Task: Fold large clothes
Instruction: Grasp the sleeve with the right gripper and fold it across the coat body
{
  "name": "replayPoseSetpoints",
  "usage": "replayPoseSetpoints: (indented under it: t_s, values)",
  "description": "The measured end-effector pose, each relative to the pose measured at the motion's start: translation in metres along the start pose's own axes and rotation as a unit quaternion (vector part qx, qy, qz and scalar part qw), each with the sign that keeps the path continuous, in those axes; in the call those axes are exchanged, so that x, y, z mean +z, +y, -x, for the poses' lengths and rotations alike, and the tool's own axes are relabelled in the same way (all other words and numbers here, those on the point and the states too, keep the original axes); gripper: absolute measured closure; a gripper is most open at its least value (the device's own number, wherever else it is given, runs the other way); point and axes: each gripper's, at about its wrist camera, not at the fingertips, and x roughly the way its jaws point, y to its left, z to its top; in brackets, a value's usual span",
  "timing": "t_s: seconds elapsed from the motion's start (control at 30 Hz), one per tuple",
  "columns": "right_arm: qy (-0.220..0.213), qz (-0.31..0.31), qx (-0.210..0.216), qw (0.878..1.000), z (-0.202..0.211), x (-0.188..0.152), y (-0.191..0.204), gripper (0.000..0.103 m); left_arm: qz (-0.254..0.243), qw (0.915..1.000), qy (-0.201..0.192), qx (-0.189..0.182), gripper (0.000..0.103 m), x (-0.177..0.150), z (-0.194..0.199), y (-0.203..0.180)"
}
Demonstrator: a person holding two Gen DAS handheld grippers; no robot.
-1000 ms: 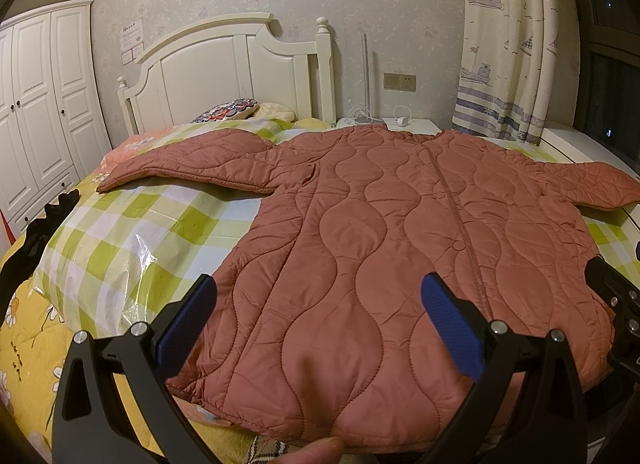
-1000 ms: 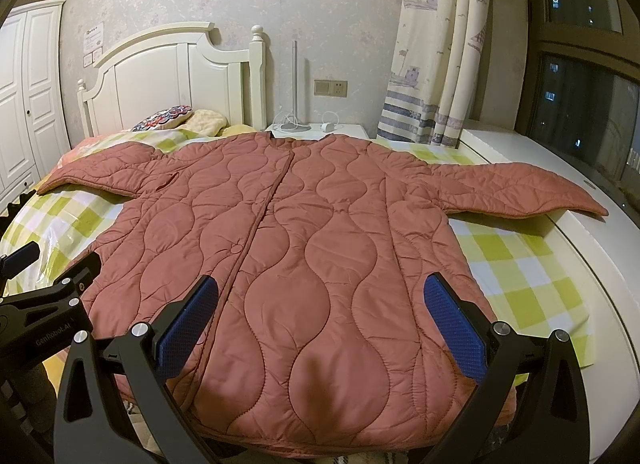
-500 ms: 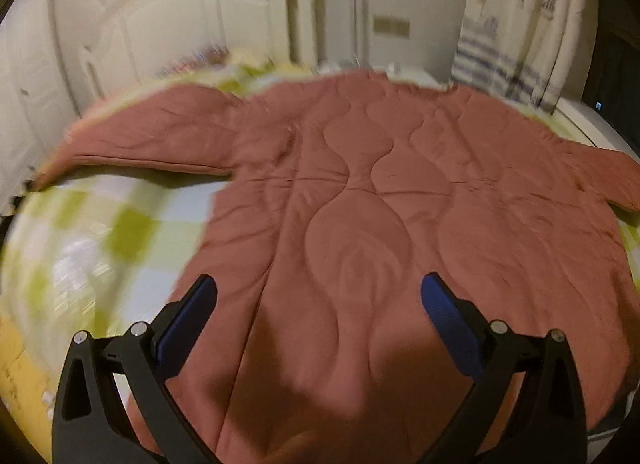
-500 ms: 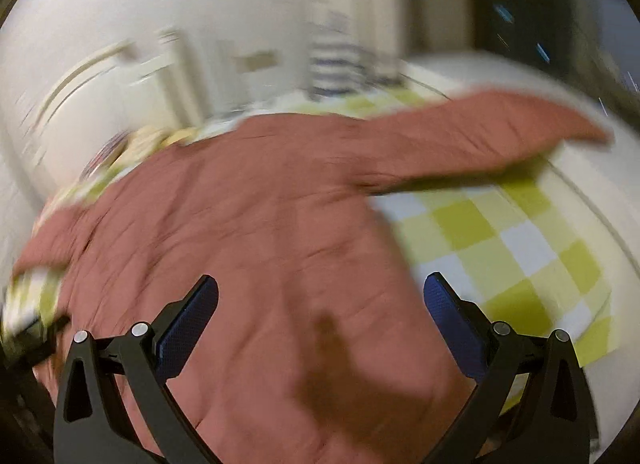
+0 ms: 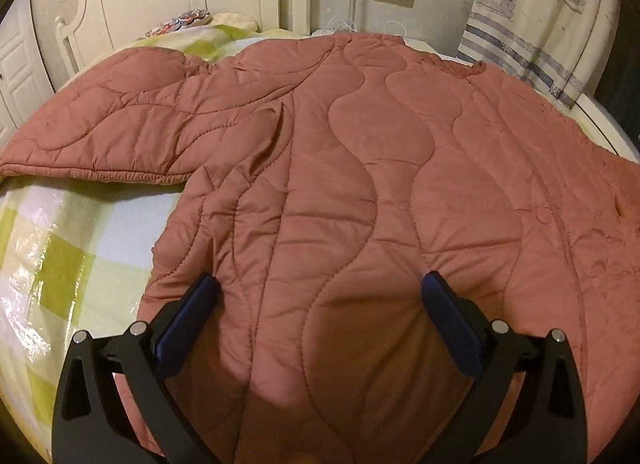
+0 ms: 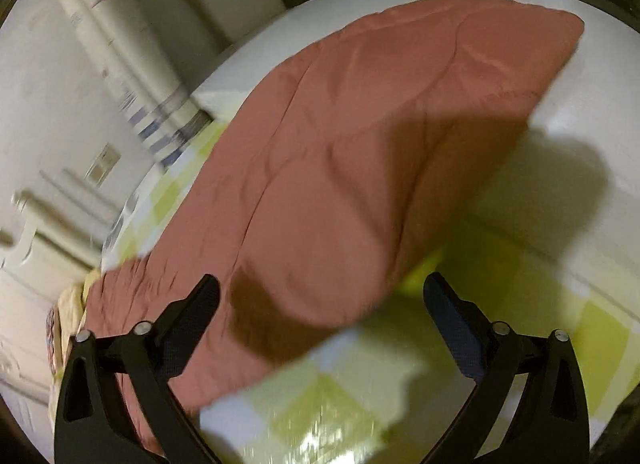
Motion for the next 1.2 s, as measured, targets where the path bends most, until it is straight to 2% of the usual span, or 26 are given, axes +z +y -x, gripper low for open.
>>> replayPoseSetpoints:
  t_s: [0.07,0.1,0.13,0.17,0.27,0.37,0.43,0.5,0.57,0.6,0.67,0.73,0.77,0.8,0.83,0.87,0.9,0.97,1.0,1.07,1.1,1.13,1.2]
  values:
    - [-0.022,0.006,-0.007,1.000,0.003,0.006,0.002,0.031,-0.006,1.0000,0.004,-0.001,0.002,0.001,0.001,0.000]
    - [-0.039,0.012,-0.009,0.999,0.009,0.008,0.004,0.038,-0.008,1.0000,0.004,-0.003,0.002,-0.001,0.002,0.000]
    - [-0.059,0.015,-0.006,0.998,0.014,0.011,0.004,0.054,-0.011,0.9999,0.005,-0.006,0.002,0.000,0.002,0.001]
    - [-0.092,0.020,0.000,0.996,0.024,0.014,0.006,0.065,-0.012,0.9999,0.005,-0.008,0.002,0.000,0.002,0.001]
    - [-0.150,0.054,0.005,0.987,0.047,0.022,0.025,0.071,-0.013,0.9999,0.002,-0.009,0.002,-0.003,0.004,0.001]
    - [-0.193,0.159,0.022,0.968,0.073,0.008,0.084,0.071,-0.011,0.9999,0.000,-0.010,0.002,-0.001,0.004,0.000]
    - [-0.222,0.260,0.046,0.939,0.094,-0.025,0.132,0.071,-0.009,0.9999,-0.002,-0.011,0.002,-0.002,0.004,0.000]
    - [-0.228,0.364,0.065,0.901,0.102,-0.067,0.175,0.070,-0.007,0.9999,-0.003,-0.012,0.002,-0.002,0.004,0.001]
    - [-0.222,0.486,0.070,0.842,0.103,-0.128,0.215,0.068,-0.006,0.9999,-0.003,-0.013,0.002,-0.002,0.005,0.001]
    - [-0.196,0.554,0.070,0.806,0.097,-0.167,0.230,0.063,-0.005,0.9999,-0.004,-0.013,0.002,-0.002,0.005,0.002]
    - [-0.130,0.635,0.062,0.759,0.077,-0.215,0.247,0.038,-0.003,0.9999,-0.004,-0.015,0.002,-0.002,0.006,0.002]
    - [-0.084,0.681,0.041,0.726,0.059,-0.252,0.242,0.037,-0.001,0.9998,-0.006,-0.017,0.002,-0.001,0.006,0.002]
    - [-0.087,0.685,0.030,0.723,0.056,-0.262,0.234,0.036,-0.001,0.9998,-0.006,-0.018,0.002,-0.001,0.006,0.003]
    - [-0.100,0.673,0.037,0.732,0.060,-0.260,0.227,0.034,0.000,0.9998,-0.007,-0.018,0.002,-0.002,0.006,0.003]
    - [-0.094,0.662,0.040,0.742,0.063,-0.254,0.220,0.027,0.001,0.9998,-0.007,-0.019,0.002,-0.002,0.007,0.003]
    - [-0.083,0.644,0.049,0.759,0.066,-0.242,0.213,0.024,0.001,0.9998,-0.007,-0.020,0.002,-0.002,0.007,0.003]
    - [-0.075,0.613,0.065,0.784,0.071,-0.224,0.201,0.023,0.001,0.9998,-0.007,-0.020,0.002,-0.002,0.006,0.004]
    - [-0.073,0.568,0.088,0.815,0.075,-0.198,0.185,0.023,0.000,0.9998,-0.007,-0.018,0.002,-0.002,0.006,0.003]
    - [-0.074,0.534,0.098,0.836,0.078,-0.180,0.169,0.023,0.000,0.9998,-0.008,-0.018,0.002,-0.002,0.006,0.003]
    - [-0.071,0.491,0.093,0.863,0.068,-0.158,0.159,0.023,0.000,0.9998,-0.008,-0.017,0.002,-0.002,0.006,0.003]
    - [-0.061,0.458,0.083,0.883,0.060,-0.143,0.140,0.023,-0.001,0.9998,-0.008,-0.017,0.002,-0.002,0.006,0.003]
    - [-0.048,0.435,0.080,0.896,0.053,-0.136,0.136,0.023,-0.001,0.9999,-0.008,-0.015,0.002,-0.002,0.006,0.002]
    - [-0.009,0.350,0.105,0.931,0.037,-0.106,0.118,0.023,-0.003,0.9999,-0.008,-0.012,0.002,-0.003,0.006,0.002]
